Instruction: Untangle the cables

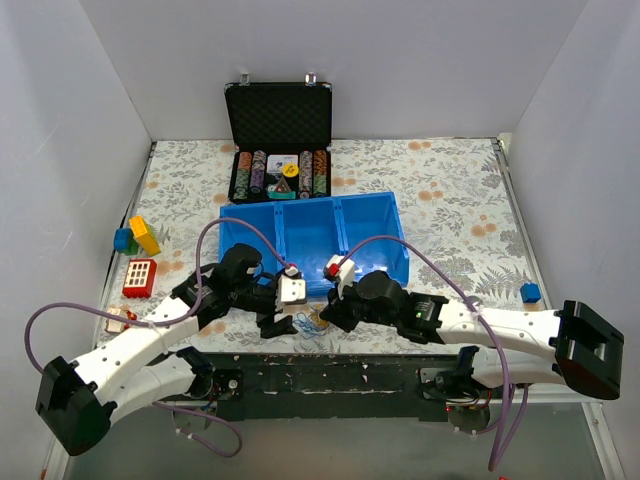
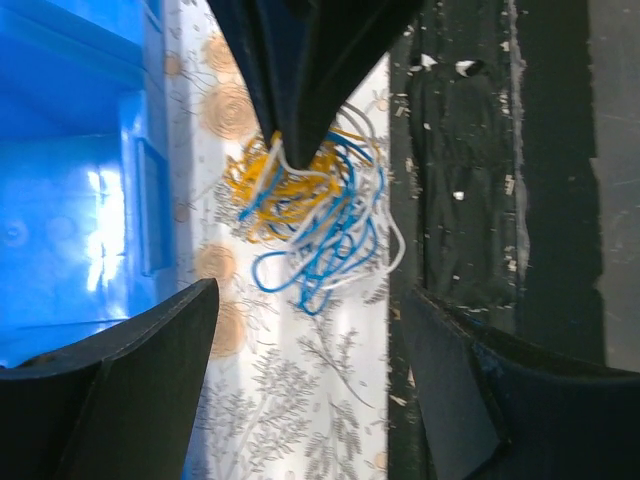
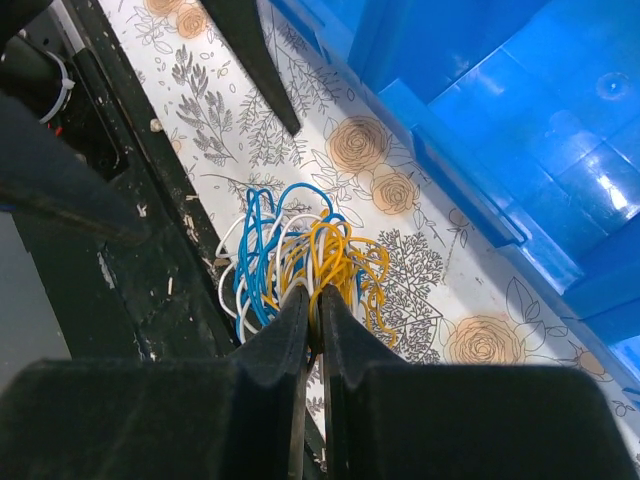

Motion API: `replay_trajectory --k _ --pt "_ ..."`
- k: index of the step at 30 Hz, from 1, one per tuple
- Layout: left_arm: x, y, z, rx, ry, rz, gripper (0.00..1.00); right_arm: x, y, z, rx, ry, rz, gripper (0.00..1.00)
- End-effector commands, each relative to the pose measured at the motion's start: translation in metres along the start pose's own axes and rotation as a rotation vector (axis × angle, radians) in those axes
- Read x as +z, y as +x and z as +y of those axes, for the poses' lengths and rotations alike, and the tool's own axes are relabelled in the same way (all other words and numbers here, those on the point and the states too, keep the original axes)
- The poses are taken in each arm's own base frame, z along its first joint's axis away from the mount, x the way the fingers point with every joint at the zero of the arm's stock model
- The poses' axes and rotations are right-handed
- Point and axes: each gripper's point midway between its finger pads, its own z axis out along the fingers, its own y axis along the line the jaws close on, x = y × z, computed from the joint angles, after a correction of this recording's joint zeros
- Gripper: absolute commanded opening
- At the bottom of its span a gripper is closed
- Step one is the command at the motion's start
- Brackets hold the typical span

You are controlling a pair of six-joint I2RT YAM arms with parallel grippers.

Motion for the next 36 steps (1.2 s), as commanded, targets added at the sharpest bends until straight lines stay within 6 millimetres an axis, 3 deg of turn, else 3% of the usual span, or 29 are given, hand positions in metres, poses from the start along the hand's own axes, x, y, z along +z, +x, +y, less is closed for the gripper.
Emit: replay_trajectory --k 1,12,15,21,28,34,35,36 --pt "0.005 -0.013 0.018 0.101 -0.049 -0.035 0.68 -0.001 -0.026 0.014 -0.037 -0.055 -0.066 0.01" --pt "0.022 0.002 0.002 0.096 0.034 0.027 0.54 -0.010 -0.035 0.015 -0.045 -0.057 -0.092 0.01" --pt "0.025 0.004 0.000 0.099 0.043 0.042 0.45 -0.012 -0.036 0.013 -0.044 -0.050 -0.101 0.01" --pt "0.027 0.000 0.003 0.114 0.022 0.049 0.13 -0.013 -0.034 0.014 -0.042 -0.052 -0.095 0.01" --pt "0.021 -0.004 0.002 0.112 0.009 0.048 0.00 -0.014 -0.020 0.006 -0.033 -0.020 -0.060 0.01" --pt "0.012 -0.023 -0.001 0.104 0.006 0.017 0.00 -0.015 -0.008 -0.001 -0.013 0.002 -0.050 0.01" --pt "0.012 -0.022 -0.004 0.102 0.019 0.021 0.05 -0.015 -0.010 -0.002 -0.013 0.006 -0.054 0.01" --pt "0.013 -0.017 -0.006 0.100 0.028 0.032 0.22 -0.014 -0.012 -0.003 -0.014 0.009 -0.058 0.01"
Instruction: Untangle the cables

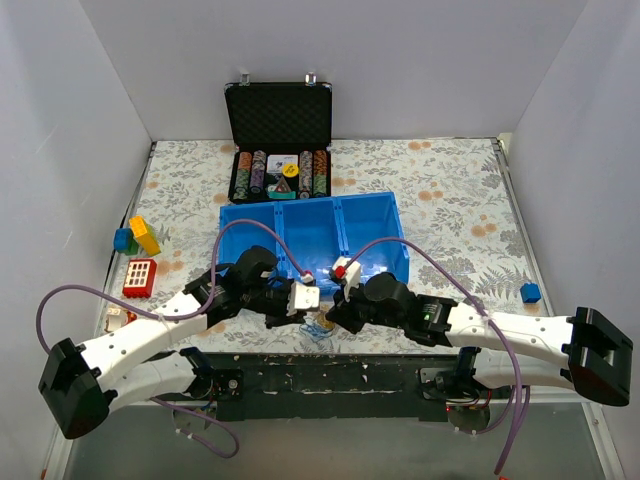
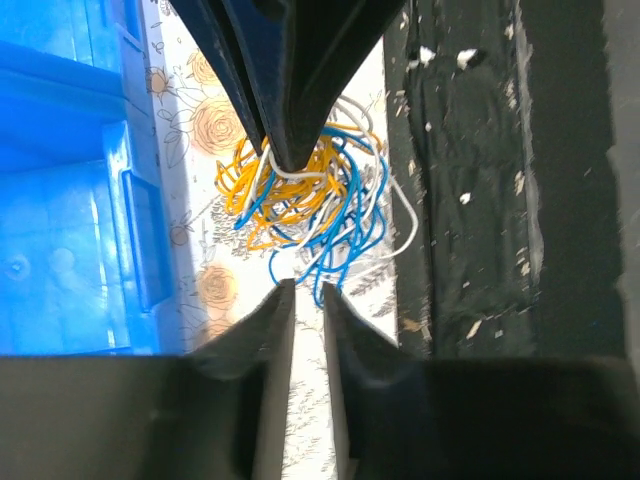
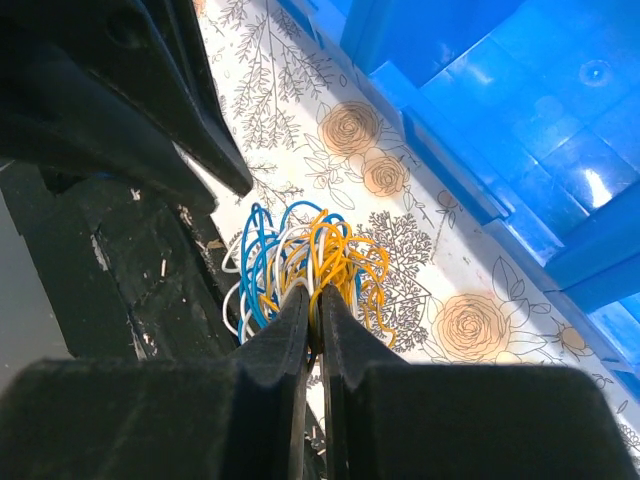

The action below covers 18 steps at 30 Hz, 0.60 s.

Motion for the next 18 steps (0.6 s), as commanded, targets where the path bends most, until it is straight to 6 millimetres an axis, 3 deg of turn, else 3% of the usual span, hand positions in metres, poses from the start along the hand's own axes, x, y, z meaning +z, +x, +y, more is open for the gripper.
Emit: replay_trajectory --k 1,6,11,18 --pt "-0.007 -0.010 -0.008 0.020 0.022 -0.016 0.31 -0.002 -0.018 -0.001 0.006 0.011 -0.060 0.01" --pt "-0.001 0.003 -0.010 0.034 0.031 0.014 0.51 -0.003 -0.030 0.003 0.004 0.003 -0.083 0.01" --pt "0.003 0.012 -0.001 0.080 -0.002 0.040 0.50 -0.008 -0.037 0.006 0.005 -0.009 -0.102 0.01" --pt "0.008 0.011 -0.004 0.072 0.021 0.027 0.47 -0.013 -0.047 0.009 0.012 -0.018 -0.130 0.01"
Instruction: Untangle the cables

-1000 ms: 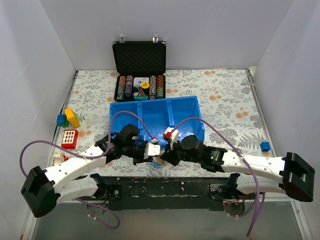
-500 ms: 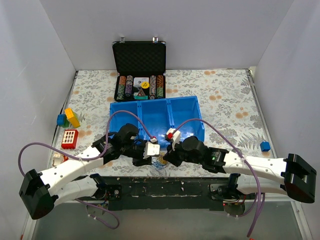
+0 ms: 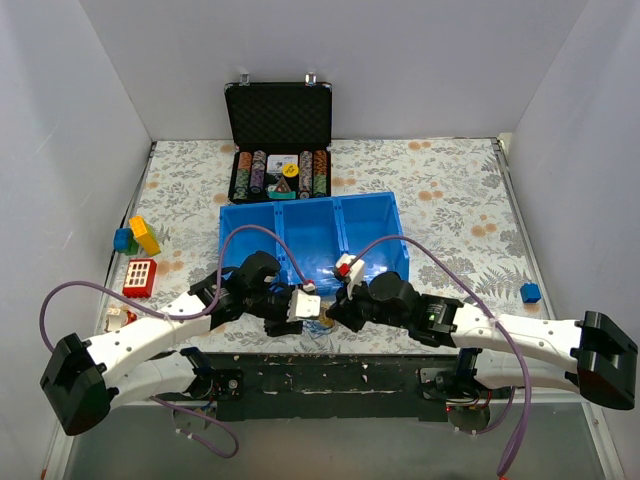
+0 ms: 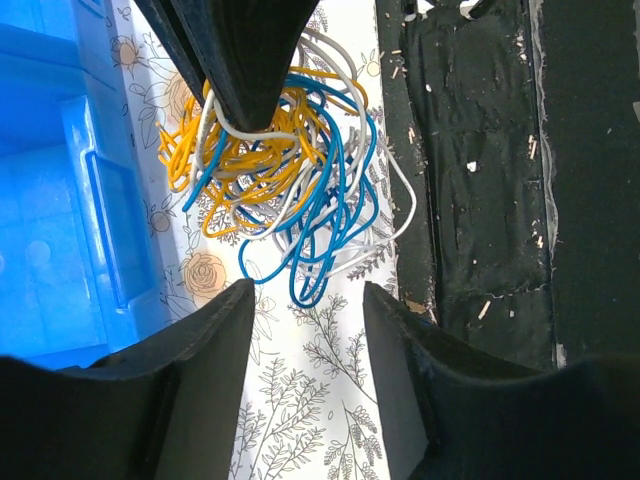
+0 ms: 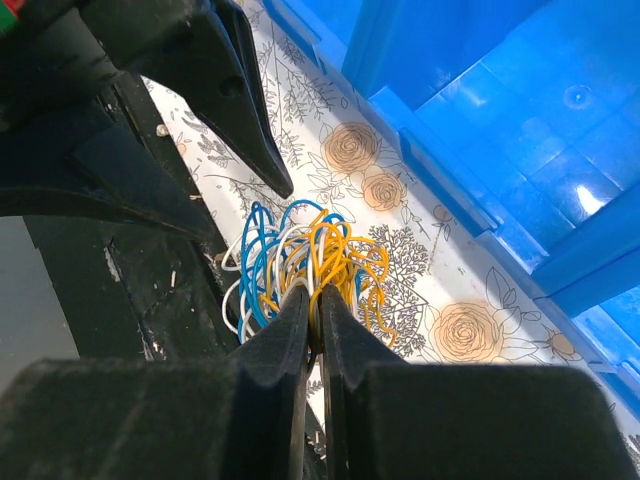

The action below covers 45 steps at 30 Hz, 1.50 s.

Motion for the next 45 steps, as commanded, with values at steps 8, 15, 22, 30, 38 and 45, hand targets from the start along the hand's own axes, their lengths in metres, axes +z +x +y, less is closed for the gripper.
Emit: replay_trajectory --k 8,15,22,30,38,45 --pt "0.001 -0.013 0.009 0.042 -0.024 -0.037 0.15 -0.005 -0.036 0.011 0.009 -0.033 -0.095 0.01" --pt "-0.008 -0.032 0.015 0.010 -0.051 -0.072 0.00 -0.002 -0.005 0.002 0.020 -0.006 -0.020 0.01" --pt "-0.028 -0.072 0.022 -0.015 -0.079 -0.147 0.00 -0.002 0.046 -0.018 0.041 0.060 0.086 0.11" --pt "-0.039 -0.086 0.021 -0.017 -0.074 -0.160 0.00 -0.011 0.072 -0.037 0.053 0.152 0.139 0.40" --pt "-0.039 -0.083 0.025 -0.019 -0.101 -0.158 0.00 -0.038 0.012 -0.036 0.028 0.189 -0.007 0.56" --pt "-0.038 -0.085 0.030 -0.023 -0.120 -0.160 0.00 -0.054 -0.042 -0.023 0.014 0.151 -0.170 0.59"
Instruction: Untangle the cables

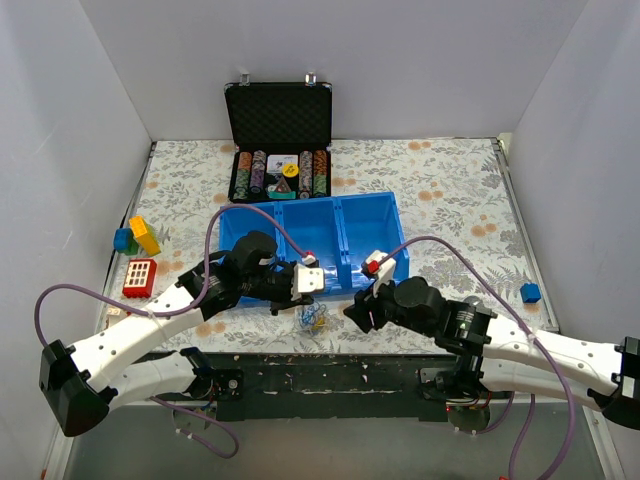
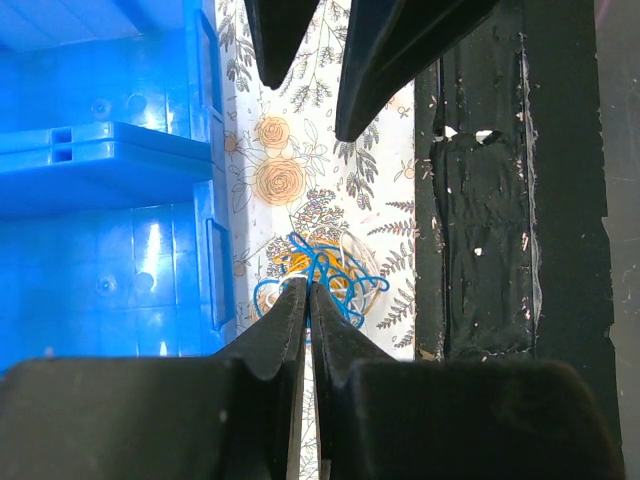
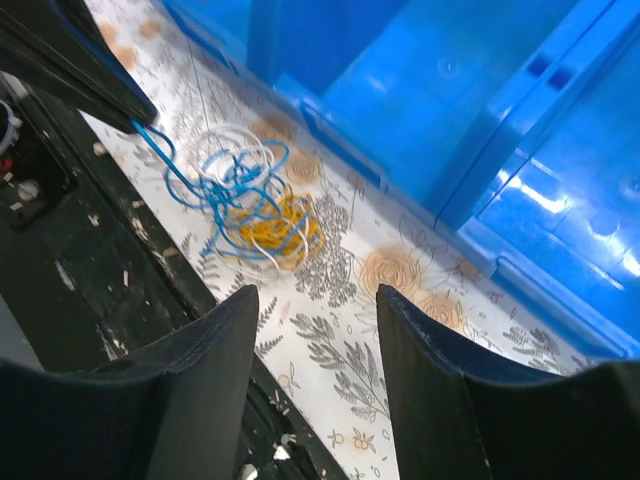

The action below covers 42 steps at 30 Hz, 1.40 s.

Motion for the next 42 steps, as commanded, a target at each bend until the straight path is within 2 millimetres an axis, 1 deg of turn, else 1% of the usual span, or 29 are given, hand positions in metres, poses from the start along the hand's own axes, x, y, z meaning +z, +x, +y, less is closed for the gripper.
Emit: replay_trajectory --k 1,3,6,10,13,21,24,29,31,34,36,39,42 --pt "-0.004 -0.015 0.003 0.016 -0.023 -0.040 0.00 -0.010 -0.052 0.013 -0.017 -0.043 -0.156 0.60" --pt "-0.004 -0.017 0.005 0.016 -0.027 -0.045 0.00 -0.008 -0.063 0.021 -0.040 -0.079 -0.203 0.62" --pt "-0.004 -0.019 0.007 0.013 -0.033 -0.047 0.00 -0.001 -0.065 0.028 -0.084 -0.112 -0.230 0.62" --pt "-0.005 -0.023 0.009 0.007 -0.039 -0.050 0.00 0.010 -0.068 0.034 -0.101 -0.133 -0.263 0.61" --pt "-0.005 -0.025 0.011 0.004 -0.045 -0.051 0.00 0.012 -0.071 0.041 -0.117 -0.162 -0.300 0.62" --pt "-0.006 -0.035 0.019 0.005 -0.064 -0.055 0.00 0.018 -0.065 0.053 -0.173 -0.202 -0.330 0.61" --pt "-0.006 -0.038 0.020 0.001 -0.058 -0.053 0.00 0.024 -0.064 0.051 -0.183 -0.180 -0.332 0.61" --pt "-0.006 -0.048 0.019 -0.002 -0.037 -0.072 0.00 0.028 -0.076 0.033 -0.152 -0.065 -0.396 0.58" --pt "-0.008 -0.053 0.016 -0.010 -0.019 -0.081 0.00 0.031 -0.080 0.028 -0.144 -0.025 -0.407 0.56" --pt "-0.012 -0.059 0.009 -0.025 0.017 -0.094 0.00 0.037 -0.078 0.020 -0.150 0.024 -0.399 0.53" --pt "-0.016 -0.067 0.004 -0.036 0.041 -0.111 0.00 0.043 -0.075 0.017 -0.155 0.046 -0.393 0.52" --pt "-0.022 -0.076 -0.004 -0.052 0.079 -0.128 0.00 0.050 -0.073 0.017 -0.163 0.051 -0.378 0.49" --pt "-0.027 -0.085 -0.010 -0.071 0.107 -0.152 0.00 0.058 -0.071 0.024 -0.170 0.026 -0.361 0.48"
